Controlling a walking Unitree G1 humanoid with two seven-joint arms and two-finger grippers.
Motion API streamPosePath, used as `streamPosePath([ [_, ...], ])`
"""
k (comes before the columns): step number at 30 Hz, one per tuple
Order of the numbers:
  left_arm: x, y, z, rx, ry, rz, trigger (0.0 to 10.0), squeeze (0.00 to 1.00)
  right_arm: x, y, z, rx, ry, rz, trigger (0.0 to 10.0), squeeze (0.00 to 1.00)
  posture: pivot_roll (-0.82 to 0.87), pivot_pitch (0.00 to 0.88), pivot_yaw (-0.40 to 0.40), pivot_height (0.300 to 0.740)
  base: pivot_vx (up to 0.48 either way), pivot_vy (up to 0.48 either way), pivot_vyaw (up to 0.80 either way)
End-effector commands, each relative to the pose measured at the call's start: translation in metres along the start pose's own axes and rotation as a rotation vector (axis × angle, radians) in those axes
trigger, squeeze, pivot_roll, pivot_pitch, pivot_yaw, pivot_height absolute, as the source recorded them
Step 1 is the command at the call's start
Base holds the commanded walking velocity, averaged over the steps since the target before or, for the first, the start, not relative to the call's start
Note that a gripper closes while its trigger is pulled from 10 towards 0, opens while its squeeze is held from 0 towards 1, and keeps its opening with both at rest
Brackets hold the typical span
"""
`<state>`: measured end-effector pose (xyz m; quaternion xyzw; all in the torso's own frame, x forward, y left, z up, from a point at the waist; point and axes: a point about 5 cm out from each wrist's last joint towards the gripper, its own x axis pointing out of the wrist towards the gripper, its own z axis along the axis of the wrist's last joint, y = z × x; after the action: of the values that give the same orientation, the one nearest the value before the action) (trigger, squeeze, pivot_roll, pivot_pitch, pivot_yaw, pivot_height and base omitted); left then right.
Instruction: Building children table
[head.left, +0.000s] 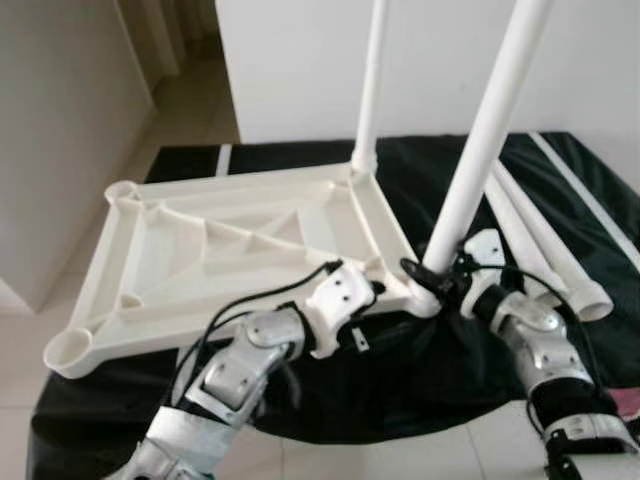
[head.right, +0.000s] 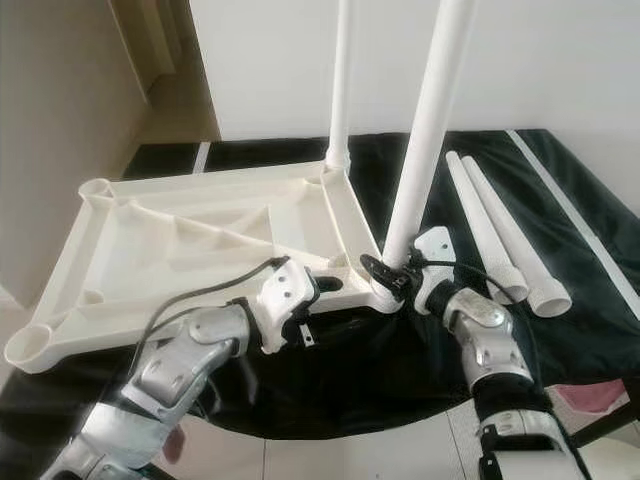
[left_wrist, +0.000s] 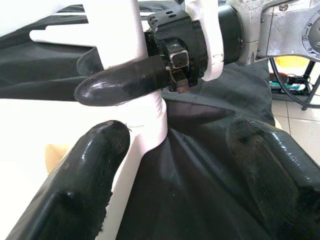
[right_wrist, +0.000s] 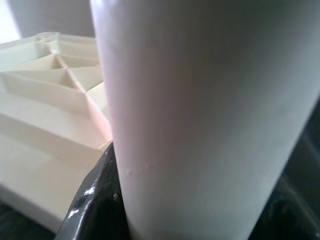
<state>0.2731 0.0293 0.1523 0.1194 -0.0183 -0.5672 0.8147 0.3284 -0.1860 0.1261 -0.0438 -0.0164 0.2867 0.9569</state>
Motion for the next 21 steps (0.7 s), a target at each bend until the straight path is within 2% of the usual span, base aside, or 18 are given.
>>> streamPosePath([
  [1,-0.001,0.001,-0.003,0.000,0.009,-0.034,10.0,0.00,-0.001,0.008,-0.017,0.037,0.084,-0.049,10.0,0.00,-0.08,0.000,0.023,0.740,0.000,0.000,0.00],
  [3,-0.001,-0.001,-0.004,-0.007,0.012,-0.035,10.0,0.00,0.000,0.009,-0.018,0.031,0.098,-0.134,10.0,0.00,-0.09,0.000,0.026,0.740,0.000,0.000,0.00],
  [6,-0.001,-0.001,-0.005,-0.008,0.014,-0.034,10.0,0.00,0.001,0.011,-0.017,0.032,0.098,-0.170,10.0,0.00,-0.09,0.000,0.025,0.740,0.000,0.000,0.00],
  [7,-0.002,-0.001,-0.005,-0.009,0.016,-0.031,10.0,0.00,0.001,0.013,-0.016,0.050,0.097,-0.228,10.0,0.00,-0.09,0.000,0.024,0.740,0.000,0.000,0.00],
  [11,-0.002,0.000,-0.005,-0.005,0.017,-0.026,10.0,0.00,0.001,0.016,-0.015,0.072,0.093,-0.296,10.0,0.00,-0.09,0.000,0.023,0.740,0.000,0.000,0.00],
  [15,-0.002,0.001,-0.006,-0.010,0.016,-0.016,10.0,0.00,-0.003,0.026,-0.017,0.125,0.085,-0.572,10.0,0.00,-0.09,0.000,0.026,0.740,0.000,0.000,0.00],
  [16,-0.002,0.001,-0.006,-0.010,0.016,-0.016,10.0,0.00,-0.003,0.026,-0.017,0.125,0.085,-0.572,10.0,0.00,-0.09,0.000,0.026,0.740,0.000,0.000,0.00],
  [19,-0.002,0.000,-0.005,-0.020,0.006,-0.009,10.0,0.00,-0.005,0.031,-0.018,0.156,0.098,-0.719,10.0,0.00,-0.09,0.000,0.024,0.740,0.000,0.000,0.00],
  [21,-0.003,0.000,-0.005,-0.033,0.000,-0.007,10.0,0.00,-0.002,0.040,-0.016,0.200,0.088,-0.737,10.0,0.00,-0.09,0.000,0.029,0.740,0.000,0.000,0.00],
])
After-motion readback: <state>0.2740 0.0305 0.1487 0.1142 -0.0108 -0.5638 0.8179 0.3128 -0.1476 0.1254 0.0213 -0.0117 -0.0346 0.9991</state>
